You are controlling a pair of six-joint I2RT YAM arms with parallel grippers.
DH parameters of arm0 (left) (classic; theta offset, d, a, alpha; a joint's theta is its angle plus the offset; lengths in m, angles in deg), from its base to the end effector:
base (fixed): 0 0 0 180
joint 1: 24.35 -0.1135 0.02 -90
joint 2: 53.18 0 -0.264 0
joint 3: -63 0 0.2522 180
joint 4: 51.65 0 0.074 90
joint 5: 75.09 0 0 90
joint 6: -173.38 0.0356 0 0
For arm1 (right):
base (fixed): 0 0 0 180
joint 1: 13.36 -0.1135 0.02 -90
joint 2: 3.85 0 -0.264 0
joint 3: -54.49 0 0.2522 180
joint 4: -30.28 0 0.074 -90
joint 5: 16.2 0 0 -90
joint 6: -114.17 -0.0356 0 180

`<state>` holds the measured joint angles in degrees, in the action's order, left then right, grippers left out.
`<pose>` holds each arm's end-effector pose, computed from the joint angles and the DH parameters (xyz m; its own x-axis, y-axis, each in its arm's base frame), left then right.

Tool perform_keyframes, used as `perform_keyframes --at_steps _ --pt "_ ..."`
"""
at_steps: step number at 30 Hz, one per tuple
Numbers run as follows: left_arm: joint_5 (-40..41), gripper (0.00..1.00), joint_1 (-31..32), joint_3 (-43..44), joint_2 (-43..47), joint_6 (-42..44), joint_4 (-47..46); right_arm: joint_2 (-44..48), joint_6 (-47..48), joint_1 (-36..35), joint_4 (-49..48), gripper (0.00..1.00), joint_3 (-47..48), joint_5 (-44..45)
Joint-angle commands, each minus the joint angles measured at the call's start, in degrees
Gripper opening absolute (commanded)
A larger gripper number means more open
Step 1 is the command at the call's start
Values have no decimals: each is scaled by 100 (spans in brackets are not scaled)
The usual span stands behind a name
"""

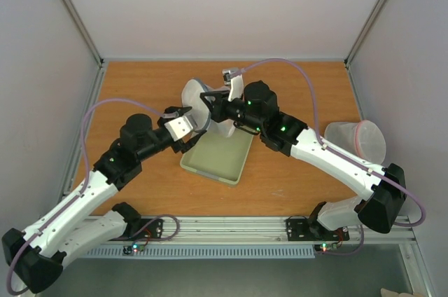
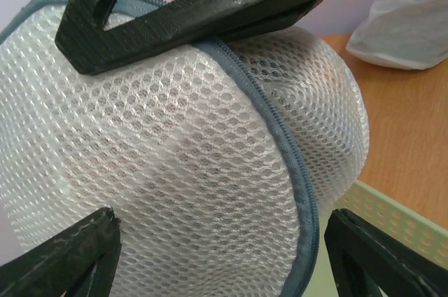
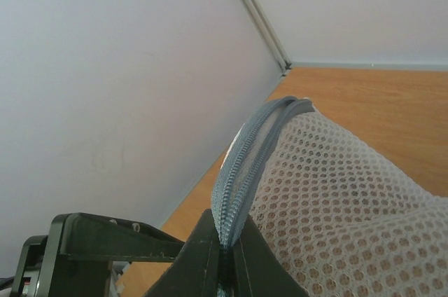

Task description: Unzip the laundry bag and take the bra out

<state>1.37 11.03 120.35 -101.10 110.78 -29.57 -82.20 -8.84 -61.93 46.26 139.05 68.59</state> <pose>0.1565 -0.1213 0.3270 0.1862 0.4165 -0.8899 0.7473 0.5280 0.4035 0.2128 0.2460 0.3808 -0.5332 0.2158 -0.8180 -0.6146 0.5656 0.5498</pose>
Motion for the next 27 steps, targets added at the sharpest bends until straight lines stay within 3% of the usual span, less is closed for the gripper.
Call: perform_keyframes --at_steps 1,6,14,19,27 --pt "325 81 30 73 -48 -168 -55 17 10 -58 -570 1 110 -7" --pt "1193 73 31 185 -155 -233 -292 -50 199 -185 -417 1 181 -182" --pt "610 51 28 209 -98 -285 -194 -99 325 -222 -538 1 142 -689" --pt "759 41 26 285 -70 -414 -123 -339 200 -324 -719 1 182 -863" --pt "1169 49 -233 451 362 -603 647 -908 199 -460 -1183 1 447 -1152"
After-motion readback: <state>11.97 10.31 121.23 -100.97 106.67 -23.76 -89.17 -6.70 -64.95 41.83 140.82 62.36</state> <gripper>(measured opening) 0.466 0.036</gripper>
